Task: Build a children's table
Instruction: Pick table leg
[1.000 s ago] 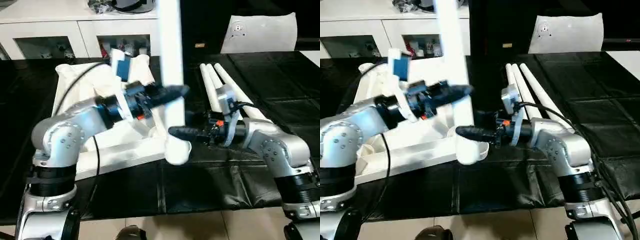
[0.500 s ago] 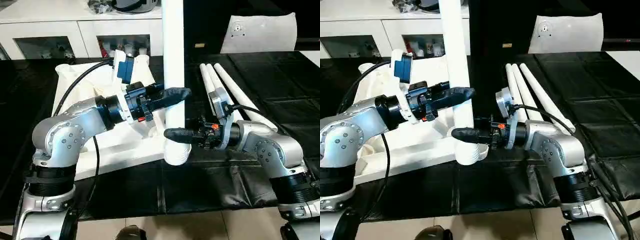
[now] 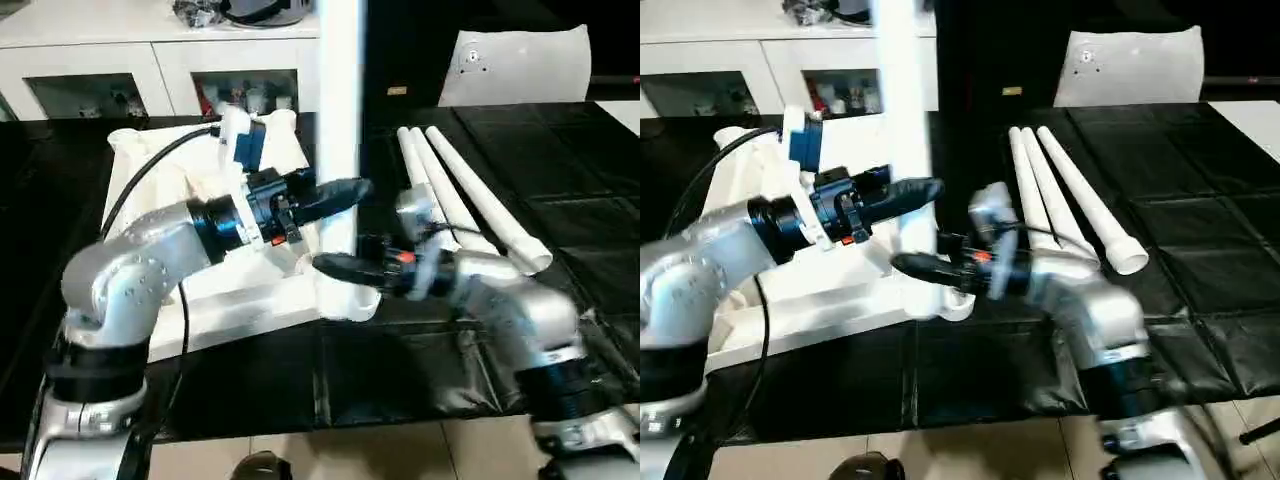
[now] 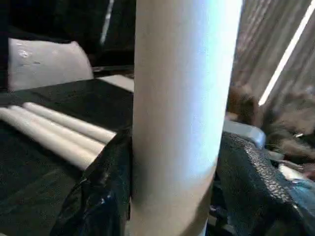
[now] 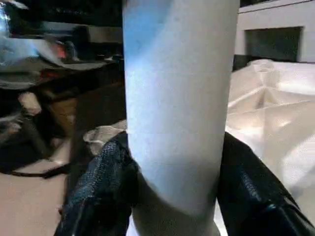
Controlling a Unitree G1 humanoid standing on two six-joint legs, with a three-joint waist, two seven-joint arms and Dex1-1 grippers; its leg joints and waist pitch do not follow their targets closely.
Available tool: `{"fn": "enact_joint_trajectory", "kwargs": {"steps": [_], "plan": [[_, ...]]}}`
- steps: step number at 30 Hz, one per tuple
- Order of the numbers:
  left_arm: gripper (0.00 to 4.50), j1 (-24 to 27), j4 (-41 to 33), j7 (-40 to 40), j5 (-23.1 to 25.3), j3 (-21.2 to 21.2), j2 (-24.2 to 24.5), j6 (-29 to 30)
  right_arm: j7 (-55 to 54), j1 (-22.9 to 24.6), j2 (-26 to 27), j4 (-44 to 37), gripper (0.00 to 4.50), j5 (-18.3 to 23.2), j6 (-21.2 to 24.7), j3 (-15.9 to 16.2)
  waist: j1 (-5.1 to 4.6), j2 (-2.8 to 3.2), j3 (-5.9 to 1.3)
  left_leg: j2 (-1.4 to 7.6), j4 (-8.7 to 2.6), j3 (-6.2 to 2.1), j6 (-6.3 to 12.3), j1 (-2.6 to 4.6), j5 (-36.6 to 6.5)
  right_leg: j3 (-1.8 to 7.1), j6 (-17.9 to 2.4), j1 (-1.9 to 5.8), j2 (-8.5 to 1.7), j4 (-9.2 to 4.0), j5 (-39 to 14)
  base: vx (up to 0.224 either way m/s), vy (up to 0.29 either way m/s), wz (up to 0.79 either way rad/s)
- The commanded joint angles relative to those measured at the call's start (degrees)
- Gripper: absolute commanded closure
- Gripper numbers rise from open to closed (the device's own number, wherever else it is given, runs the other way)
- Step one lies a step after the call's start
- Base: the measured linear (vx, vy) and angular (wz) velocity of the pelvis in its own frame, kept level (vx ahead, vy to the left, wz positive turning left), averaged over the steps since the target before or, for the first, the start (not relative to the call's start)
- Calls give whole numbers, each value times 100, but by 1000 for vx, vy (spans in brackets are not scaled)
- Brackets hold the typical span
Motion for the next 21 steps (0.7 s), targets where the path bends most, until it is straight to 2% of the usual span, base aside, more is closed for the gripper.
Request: {"fn": "enact_joint_trajectory", "kwargs": {"steps": [1,4,12,15,21], "plan": [[150,114,-245,213,233,-226,-92,-167,-456,-5,141,147,259,-185,-263,-138,-45,-23,-407,451,-369,-206,69,165,-766,357,-676,184,-698,-486,-1037,0,0,0],[150,373,-355,820,682,-261,-338,-505,-940,29,467,257,259,-329,-536,-217,-48,-40,-409,454,-375,-209,73,152,-758,362,-717,201,-707,-471,-967,0,0,0],[223,660,-360,1643,1446,-494,-696,-959,-1182,95,803,348,259,-465,-801,-117,-42,-79,-404,451,-389,-202,88,151,-802,372,-574,193,-711,-491,-1094,0,0,0],[249,670,-314,1899,1593,-482,-822,-1051,-1255,54,867,438,259,-502,-886,-109,-55,-88,-401,449,-389,-199,86,152,-847,374,-574,192,-716,-501,-1112,0,0,0],[259,700,-322,2082,1702,-452,-953,-1179,-1336,-19,938,509,259,-533,-951,-139,-54,-90,-404,448,-380,-200,118,148,-790,371,-576,190,-712,-494,-1030,0,0,0]]}}
